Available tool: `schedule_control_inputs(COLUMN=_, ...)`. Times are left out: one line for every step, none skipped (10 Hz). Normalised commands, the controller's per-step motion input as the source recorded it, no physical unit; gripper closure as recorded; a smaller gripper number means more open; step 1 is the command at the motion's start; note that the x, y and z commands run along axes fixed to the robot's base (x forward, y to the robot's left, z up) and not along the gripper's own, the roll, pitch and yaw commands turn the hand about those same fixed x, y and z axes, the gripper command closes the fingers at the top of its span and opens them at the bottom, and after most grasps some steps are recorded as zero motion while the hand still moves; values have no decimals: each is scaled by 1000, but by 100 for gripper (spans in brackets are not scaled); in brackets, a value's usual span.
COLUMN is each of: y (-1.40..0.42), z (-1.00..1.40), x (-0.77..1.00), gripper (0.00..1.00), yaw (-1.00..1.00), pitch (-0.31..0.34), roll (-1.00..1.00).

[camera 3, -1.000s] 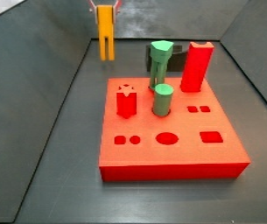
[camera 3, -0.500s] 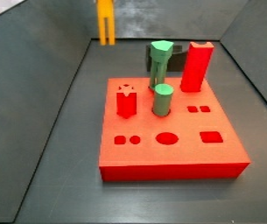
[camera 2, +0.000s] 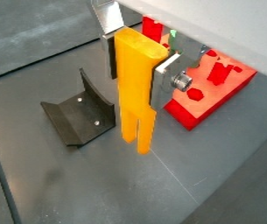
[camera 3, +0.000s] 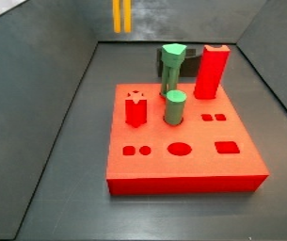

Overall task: Pick up the square-circle object. Move up. Rotate the square-circle object. Move to above the board. Insert the square-circle object.
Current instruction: Rotate the square-circle object.

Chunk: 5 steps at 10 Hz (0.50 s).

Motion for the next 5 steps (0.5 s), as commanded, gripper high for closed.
schedule_control_inputs(y=17, z=-24, x=6, gripper=100, yaw=-1000, pitch=-10, roll=-7)
schedule_control_inputs(y=30, z=-19, x=5, gripper=100, yaw=-1000, pitch=-12, roll=-7)
schedule_control_inputs(y=19, z=-17, x=7, gripper=100, yaw=-1000, pitch=-13, roll=-8)
schedule_control_inputs(y=17, z=-17, x=7, gripper=100, yaw=-1000, pitch=-14, roll=-9)
schedule_control_inputs(y=15, z=-14, x=6, gripper=100, yaw=-1000, pitch=-15, roll=-10)
